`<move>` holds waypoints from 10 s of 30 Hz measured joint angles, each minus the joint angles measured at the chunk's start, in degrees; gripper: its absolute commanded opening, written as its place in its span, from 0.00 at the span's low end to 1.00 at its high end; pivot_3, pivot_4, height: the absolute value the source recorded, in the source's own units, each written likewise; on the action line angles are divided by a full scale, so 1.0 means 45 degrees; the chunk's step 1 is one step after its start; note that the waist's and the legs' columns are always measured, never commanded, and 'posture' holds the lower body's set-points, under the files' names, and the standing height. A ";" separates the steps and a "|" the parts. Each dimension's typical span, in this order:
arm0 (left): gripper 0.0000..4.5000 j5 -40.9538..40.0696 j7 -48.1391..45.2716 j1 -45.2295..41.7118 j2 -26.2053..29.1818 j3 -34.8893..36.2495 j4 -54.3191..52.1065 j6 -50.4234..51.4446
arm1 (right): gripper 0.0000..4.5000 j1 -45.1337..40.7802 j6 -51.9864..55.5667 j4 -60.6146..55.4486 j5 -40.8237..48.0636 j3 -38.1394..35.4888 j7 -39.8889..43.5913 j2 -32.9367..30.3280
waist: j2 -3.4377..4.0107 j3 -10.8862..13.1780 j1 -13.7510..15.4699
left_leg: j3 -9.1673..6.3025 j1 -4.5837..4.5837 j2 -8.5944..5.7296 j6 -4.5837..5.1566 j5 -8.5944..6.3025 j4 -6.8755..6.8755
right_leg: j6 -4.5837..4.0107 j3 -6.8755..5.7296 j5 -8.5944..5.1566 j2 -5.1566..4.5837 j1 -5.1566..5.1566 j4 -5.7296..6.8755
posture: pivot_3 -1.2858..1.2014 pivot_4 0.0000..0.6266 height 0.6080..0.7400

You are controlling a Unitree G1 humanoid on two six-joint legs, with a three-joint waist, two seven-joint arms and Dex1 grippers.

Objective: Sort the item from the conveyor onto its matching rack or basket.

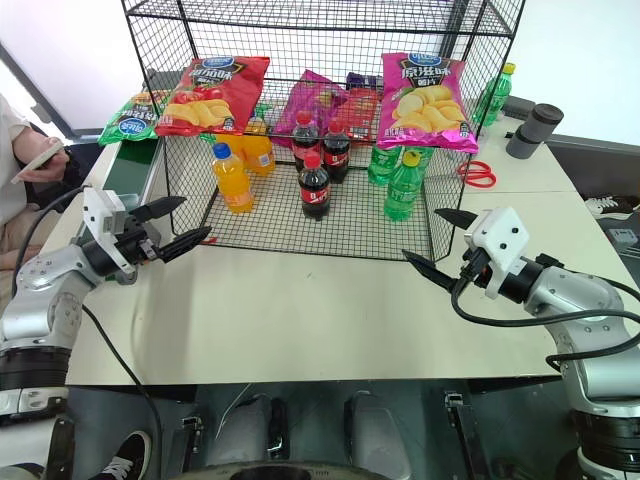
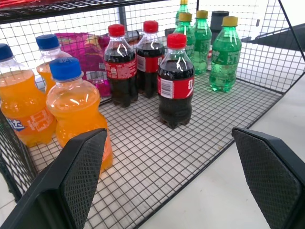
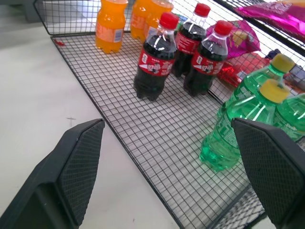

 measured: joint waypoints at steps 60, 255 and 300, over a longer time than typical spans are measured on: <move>1.00 1.2821 1.2164 0.8483 0.3613 0.3450 0.1003 -0.9960 | 0.98 -0.4805 0.0015 0.3629 0.0954 0.5813 0.3711 0.4447 | -0.0025 -0.0015 -0.0073 | 0.0061 0.0002 0.0025 0.0013 -0.0012 -0.0036 | -0.0022 -0.0024 0.0003 -0.0041 -0.0041 0.0001 | 0.52 0.24 1.00; 1.00 0.1690 0.5879 0.1434 -0.3684 -0.1557 -0.5464 -0.0769 | 0.90 -1.1453 0.0062 0.7430 -1.0586 0.6443 -0.5903 0.4999 | 0.0007 0.0004 -0.0127 | 0.0042 -0.0022 0.0030 -0.0103 0.0061 -0.0047 | -0.0025 0.0016 0.0015 0.0016 -0.0054 -0.0030 | 0.52 0.24 1.00; 1.00 0.1845 0.6254 0.1423 -0.4080 -0.2137 -0.5472 -0.0759 | 0.01 -1.2218 -0.2924 0.9616 -1.0705 0.6902 -0.6354 0.4902 | 0.0010 0.0007 -0.0126 | 0.0044 -0.0024 0.0029 -0.0047 0.0029 -0.0048 | -0.0026 0.0014 0.0015 0.0014 -0.0055 -0.0035 | 0.52 0.24 1.00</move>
